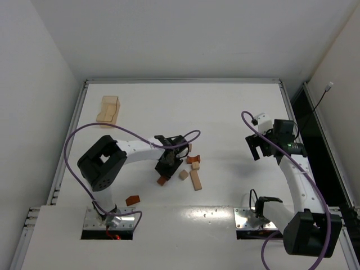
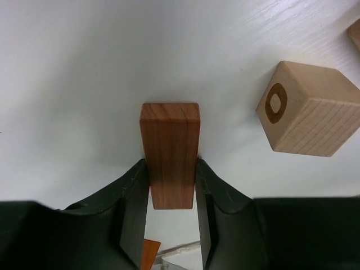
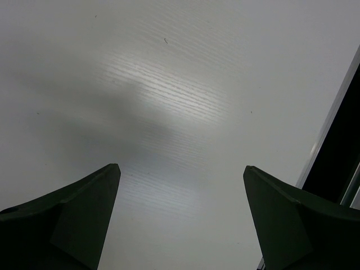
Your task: Build the wood block tower
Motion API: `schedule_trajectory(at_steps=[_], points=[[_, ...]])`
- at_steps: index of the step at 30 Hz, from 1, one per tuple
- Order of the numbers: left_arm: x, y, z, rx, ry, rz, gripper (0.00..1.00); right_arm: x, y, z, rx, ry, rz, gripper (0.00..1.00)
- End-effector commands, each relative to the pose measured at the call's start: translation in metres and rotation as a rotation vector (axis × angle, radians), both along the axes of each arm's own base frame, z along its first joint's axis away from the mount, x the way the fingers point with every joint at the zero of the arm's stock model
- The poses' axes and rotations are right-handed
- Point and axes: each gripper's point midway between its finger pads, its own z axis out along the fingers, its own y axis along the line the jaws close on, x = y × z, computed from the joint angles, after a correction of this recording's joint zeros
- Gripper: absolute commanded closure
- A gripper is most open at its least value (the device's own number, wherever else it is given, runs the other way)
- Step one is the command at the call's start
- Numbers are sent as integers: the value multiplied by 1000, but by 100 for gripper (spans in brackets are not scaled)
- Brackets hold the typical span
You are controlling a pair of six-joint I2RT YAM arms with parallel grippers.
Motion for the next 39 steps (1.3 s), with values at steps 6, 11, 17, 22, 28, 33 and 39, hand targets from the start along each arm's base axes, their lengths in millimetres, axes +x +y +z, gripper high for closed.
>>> schedule_trajectory(at_steps=[6, 11, 17, 22, 28, 33, 39], points=[[36, 2, 47, -24, -201, -193, 100, 8, -1, 9, 1, -56, -2, 12], [49, -8, 117, -138, -315, -400, 100, 11, 5, 13, 31, -67, 13, 12], [69, -26, 155, -136, -329, -726, 100, 15, 11, 18, 56, -79, 37, 12], [88, -32, 161, -73, -343, -966, 100, 18, 15, 19, 73, -81, 53, 12], [88, -25, 131, -2, -233, -1153, 100, 18, 13, 22, 65, -80, 46, 12], [104, -34, 125, 27, -259, -1193, 100, 15, 10, 22, 50, -86, 33, 12], [114, -44, 115, 24, -245, -1214, 100, 13, 8, 18, 44, -77, 27, 12]])
